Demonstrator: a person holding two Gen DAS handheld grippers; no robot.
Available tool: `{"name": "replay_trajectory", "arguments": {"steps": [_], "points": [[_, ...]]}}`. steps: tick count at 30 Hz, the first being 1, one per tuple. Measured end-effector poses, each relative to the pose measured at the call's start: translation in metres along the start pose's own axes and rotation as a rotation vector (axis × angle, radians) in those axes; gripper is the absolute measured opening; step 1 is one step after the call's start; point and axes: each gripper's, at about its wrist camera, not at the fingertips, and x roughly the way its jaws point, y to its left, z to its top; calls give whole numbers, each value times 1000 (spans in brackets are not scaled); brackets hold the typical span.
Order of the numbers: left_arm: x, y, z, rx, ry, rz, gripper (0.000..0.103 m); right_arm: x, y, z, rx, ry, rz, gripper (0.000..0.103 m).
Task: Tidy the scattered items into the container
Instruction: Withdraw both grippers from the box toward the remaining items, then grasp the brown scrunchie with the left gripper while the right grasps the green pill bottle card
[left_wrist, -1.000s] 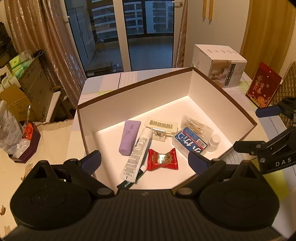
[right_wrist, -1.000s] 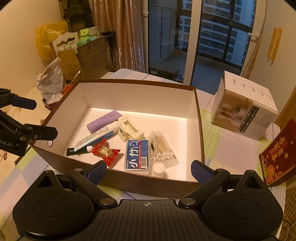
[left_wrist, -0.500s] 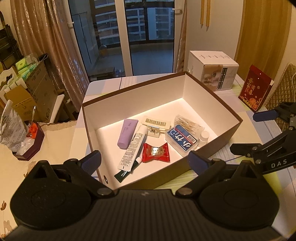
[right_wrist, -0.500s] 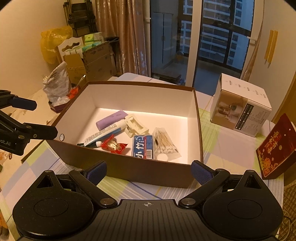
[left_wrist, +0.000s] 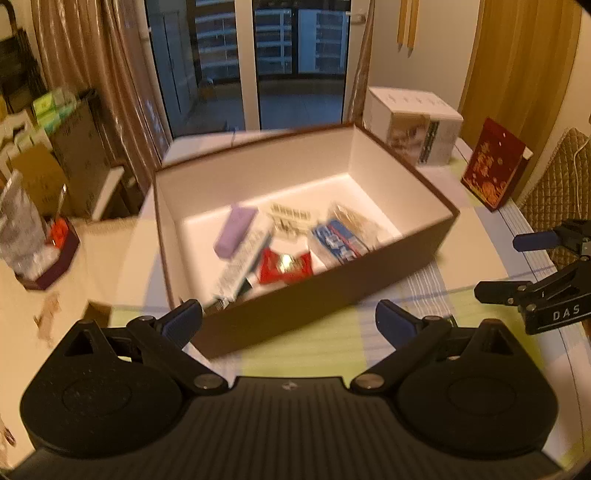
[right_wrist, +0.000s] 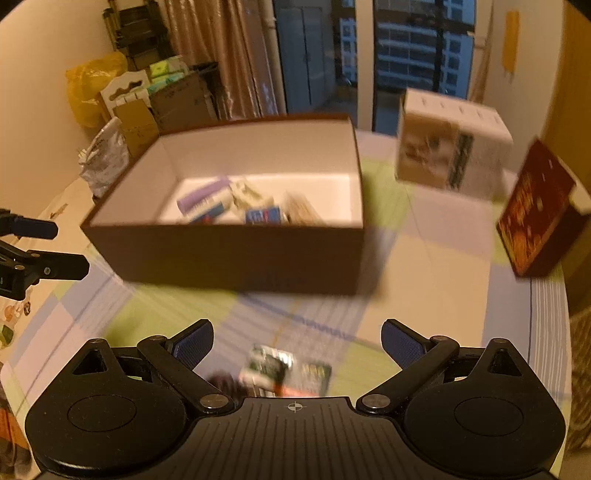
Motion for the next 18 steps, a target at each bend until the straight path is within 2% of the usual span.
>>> {"name": "replay_trajectory", "arguments": {"steps": [7,18], "points": [[18,-13,-40,-29,75,-51,98,3,-18,-48,71,74,-15,102],[43,-59,-84,39,162,-159,96,-4,-65,-102,233,157,-74,102]]}}
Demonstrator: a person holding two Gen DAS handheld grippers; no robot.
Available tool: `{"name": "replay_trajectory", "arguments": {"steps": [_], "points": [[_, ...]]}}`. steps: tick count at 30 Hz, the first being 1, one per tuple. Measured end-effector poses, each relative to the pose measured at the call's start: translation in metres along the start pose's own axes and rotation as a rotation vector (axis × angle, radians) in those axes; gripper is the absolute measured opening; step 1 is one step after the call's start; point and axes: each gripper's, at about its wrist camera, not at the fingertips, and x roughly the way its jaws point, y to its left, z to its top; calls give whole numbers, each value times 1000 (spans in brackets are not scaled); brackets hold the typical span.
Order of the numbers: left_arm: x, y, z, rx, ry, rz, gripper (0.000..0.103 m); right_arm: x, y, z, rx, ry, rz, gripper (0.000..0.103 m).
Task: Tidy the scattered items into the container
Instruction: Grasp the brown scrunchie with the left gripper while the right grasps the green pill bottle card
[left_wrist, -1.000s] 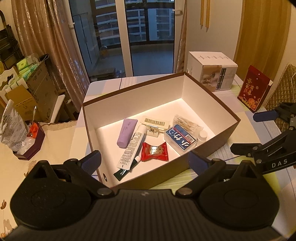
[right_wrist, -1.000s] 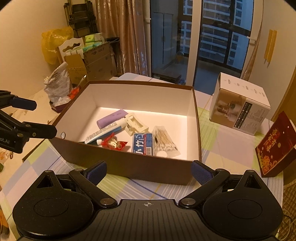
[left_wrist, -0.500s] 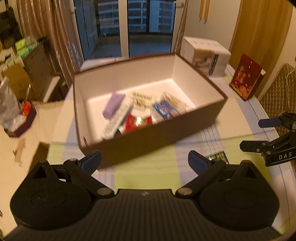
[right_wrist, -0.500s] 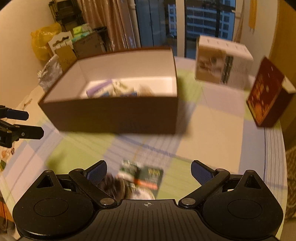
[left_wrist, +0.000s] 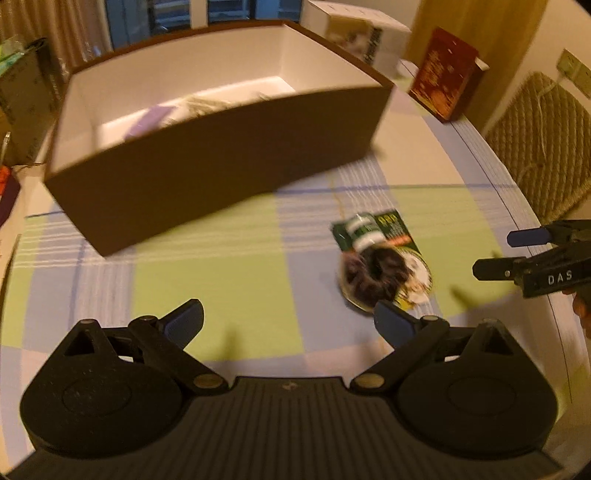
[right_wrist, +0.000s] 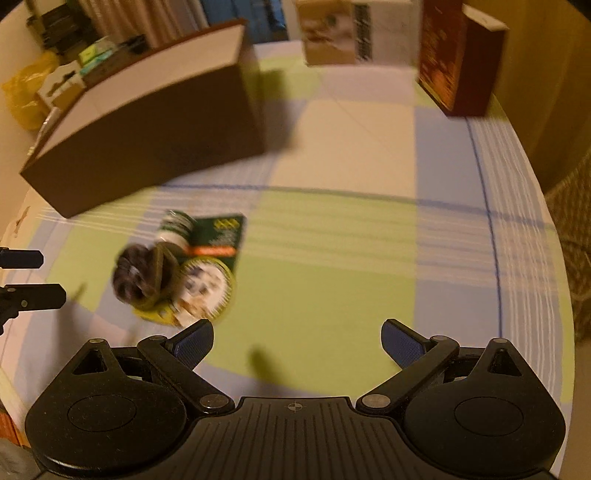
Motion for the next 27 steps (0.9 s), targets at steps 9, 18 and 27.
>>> {"name": "replay_trajectory", "arguments": {"steps": [9,18,27], "points": [[29,-41,10,75,0,-82,91,-5,-19,-10,44,3,-13,102],[65,-54,22,101,13,-92,69,-8,-25,-7,57,-8,-17,102],[63,-32,17,66,22,-116,27,3,7,14,-11,-31,45,102]]}}
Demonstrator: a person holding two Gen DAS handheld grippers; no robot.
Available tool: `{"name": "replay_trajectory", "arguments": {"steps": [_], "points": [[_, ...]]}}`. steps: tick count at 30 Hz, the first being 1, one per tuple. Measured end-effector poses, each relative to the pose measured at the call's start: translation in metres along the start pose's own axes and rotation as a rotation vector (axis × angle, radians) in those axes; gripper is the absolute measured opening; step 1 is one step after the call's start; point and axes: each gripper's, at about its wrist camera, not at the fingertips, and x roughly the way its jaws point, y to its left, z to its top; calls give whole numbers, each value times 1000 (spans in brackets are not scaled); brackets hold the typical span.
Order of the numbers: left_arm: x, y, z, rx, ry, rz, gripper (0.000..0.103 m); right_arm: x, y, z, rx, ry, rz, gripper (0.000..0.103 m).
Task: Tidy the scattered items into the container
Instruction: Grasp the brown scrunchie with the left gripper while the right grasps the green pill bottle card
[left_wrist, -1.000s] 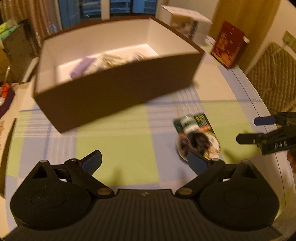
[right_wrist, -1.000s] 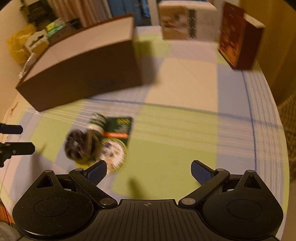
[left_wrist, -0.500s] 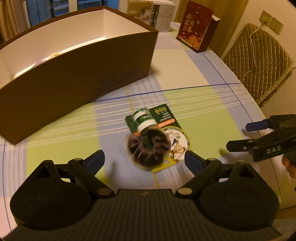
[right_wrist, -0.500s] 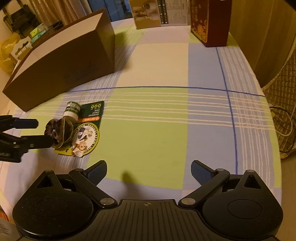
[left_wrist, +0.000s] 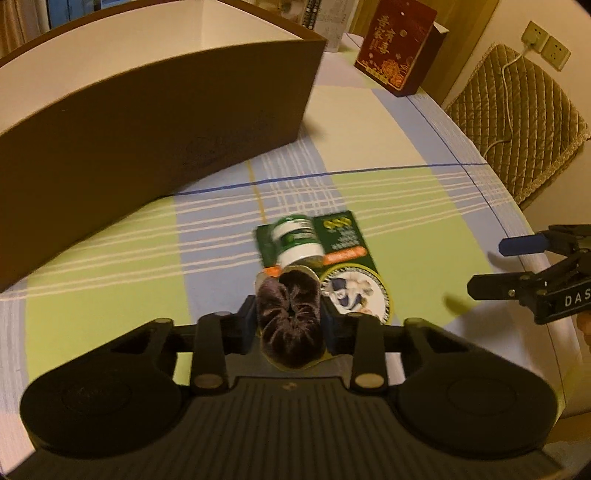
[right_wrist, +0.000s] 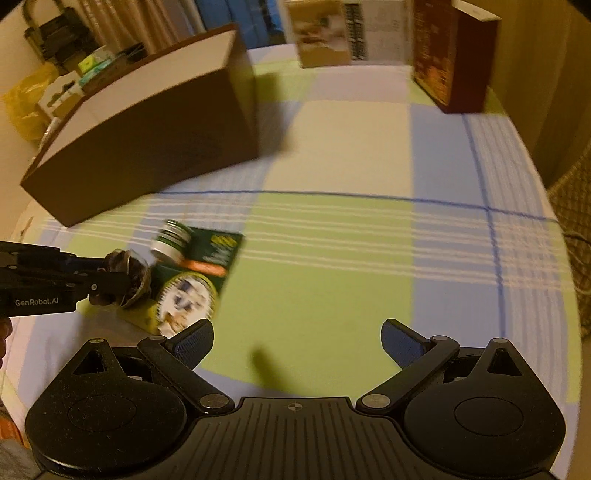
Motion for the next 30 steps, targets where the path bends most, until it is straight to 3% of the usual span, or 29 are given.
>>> {"name": "replay_trajectory", "arguments": {"steps": [10,12,13,19,20,22,25,30], "points": [[-32,53,-16,-98,-25,97,25,32,62,30,-75,-55,71,101],[-36,65,-21,-123,-23,114,25,42,72,36,-72,-46,59,91],[-38,71,-23,-134,-22,122,25,47,75,39,-62,-41,58,77],[-44,94,-31,-174,-20,146,25,69,82,52,4,-38,48,76],[-45,97,-32,-178,-20,147,25,72,84,54,1,-36,51,62],[-46,102,-35,-186,-18,149,25,80,86,55,-15,-19,62,47],[-48,107,-37,-192,-16,145,25,84,87,51,-49,-5,69,38],[-50,109,-37,-184,-15,131,25,78,87,37,-149,16,109,37]]}}
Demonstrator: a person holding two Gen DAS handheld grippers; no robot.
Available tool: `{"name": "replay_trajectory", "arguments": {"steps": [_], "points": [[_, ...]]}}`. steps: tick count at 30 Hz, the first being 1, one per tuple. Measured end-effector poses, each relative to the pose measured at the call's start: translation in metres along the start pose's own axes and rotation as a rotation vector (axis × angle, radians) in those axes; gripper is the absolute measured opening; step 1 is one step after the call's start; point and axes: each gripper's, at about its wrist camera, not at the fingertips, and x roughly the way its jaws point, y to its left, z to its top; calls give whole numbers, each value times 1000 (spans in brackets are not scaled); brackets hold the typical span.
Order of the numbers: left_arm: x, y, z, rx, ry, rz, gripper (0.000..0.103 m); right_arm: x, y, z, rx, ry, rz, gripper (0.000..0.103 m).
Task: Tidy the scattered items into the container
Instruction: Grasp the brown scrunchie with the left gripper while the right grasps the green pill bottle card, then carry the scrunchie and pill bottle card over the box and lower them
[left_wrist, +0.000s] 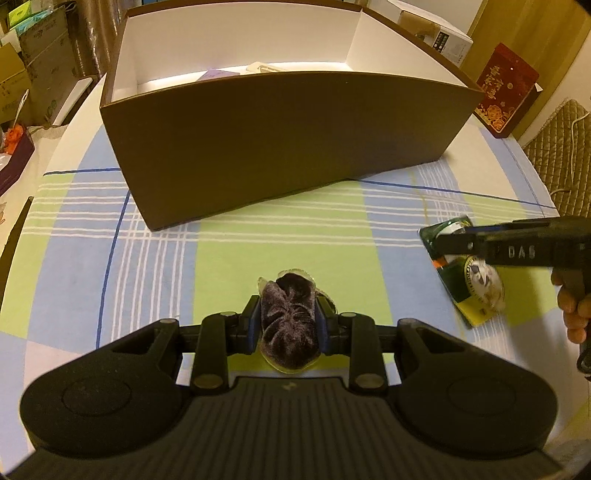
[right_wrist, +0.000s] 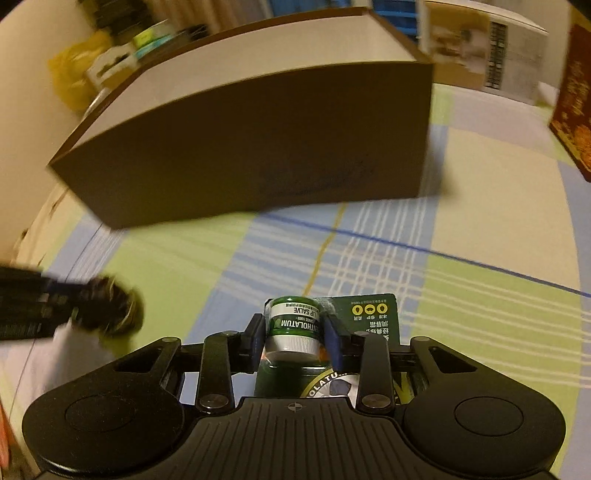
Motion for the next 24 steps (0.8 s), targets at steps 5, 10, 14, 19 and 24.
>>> {"name": "replay_trajectory", "arguments": {"steps": [5,10,14,19,24], "points": [[1,-2,1,12,6,-20,26,-4,3,-8,-37,9,-3,37],[11,-4,0,5,20,-14,31,-2,10,-9,-65,4,-32,37],[14,-6,0,21,15,-9,30,-2,20,-10,-136,11,-70,36],[11,-12,-2,39,6,18,22,-2,25,-13,-189,33,-68,36],[1,-15,-5,56,-2,26,20,-8,31,-14,-210,32,-50,36]]}}
